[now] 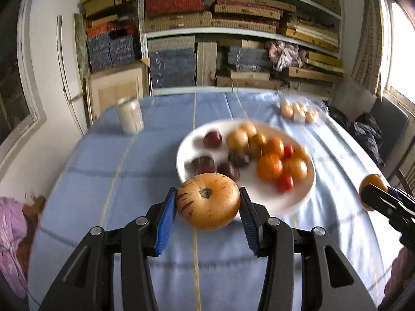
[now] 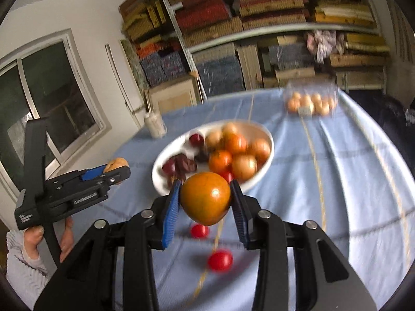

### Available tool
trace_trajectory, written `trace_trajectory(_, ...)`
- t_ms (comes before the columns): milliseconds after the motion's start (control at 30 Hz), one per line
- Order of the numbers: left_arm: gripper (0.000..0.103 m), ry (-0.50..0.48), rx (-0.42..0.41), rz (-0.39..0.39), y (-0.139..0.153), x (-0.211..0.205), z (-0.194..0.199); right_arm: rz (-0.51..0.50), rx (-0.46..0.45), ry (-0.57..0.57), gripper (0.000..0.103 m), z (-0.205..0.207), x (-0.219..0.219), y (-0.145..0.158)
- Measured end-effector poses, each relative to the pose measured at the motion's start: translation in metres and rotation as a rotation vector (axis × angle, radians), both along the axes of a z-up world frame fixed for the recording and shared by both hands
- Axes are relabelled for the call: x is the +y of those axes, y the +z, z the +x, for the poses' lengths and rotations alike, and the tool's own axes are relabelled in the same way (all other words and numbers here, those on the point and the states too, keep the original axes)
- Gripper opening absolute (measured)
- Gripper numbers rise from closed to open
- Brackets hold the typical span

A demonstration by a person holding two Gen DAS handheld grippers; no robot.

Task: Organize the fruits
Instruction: 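Carry both tomatoes onto the plate and open both tools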

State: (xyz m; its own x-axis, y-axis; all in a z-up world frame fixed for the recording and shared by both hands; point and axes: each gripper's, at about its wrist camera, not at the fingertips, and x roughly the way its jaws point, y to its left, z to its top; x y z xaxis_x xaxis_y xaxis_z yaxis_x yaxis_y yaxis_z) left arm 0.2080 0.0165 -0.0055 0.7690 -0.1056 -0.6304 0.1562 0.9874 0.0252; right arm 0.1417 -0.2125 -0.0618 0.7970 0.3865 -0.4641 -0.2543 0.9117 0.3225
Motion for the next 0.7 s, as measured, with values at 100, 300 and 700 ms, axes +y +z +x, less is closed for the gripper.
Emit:
trace_trajectory(100,0.047,0.006,-0.008,0.002,0.008,-0.005,0.025,-0.027,-0.029,-0.008,0.037,0.018,0.008,0.014)
trace_trajectory(300,0.047,0.020,0.031,-0.042,-0.001,-0.010,0.075,-0.083,0.006,0.031,0.037,0.058,0.038,0.001)
trace_trajectory(700,0.047,0.017,0.077,-0.053,-0.040,-0.025,0.139,-0.195,0.068,0.085,0.037,0.101,0.073,-0.038)
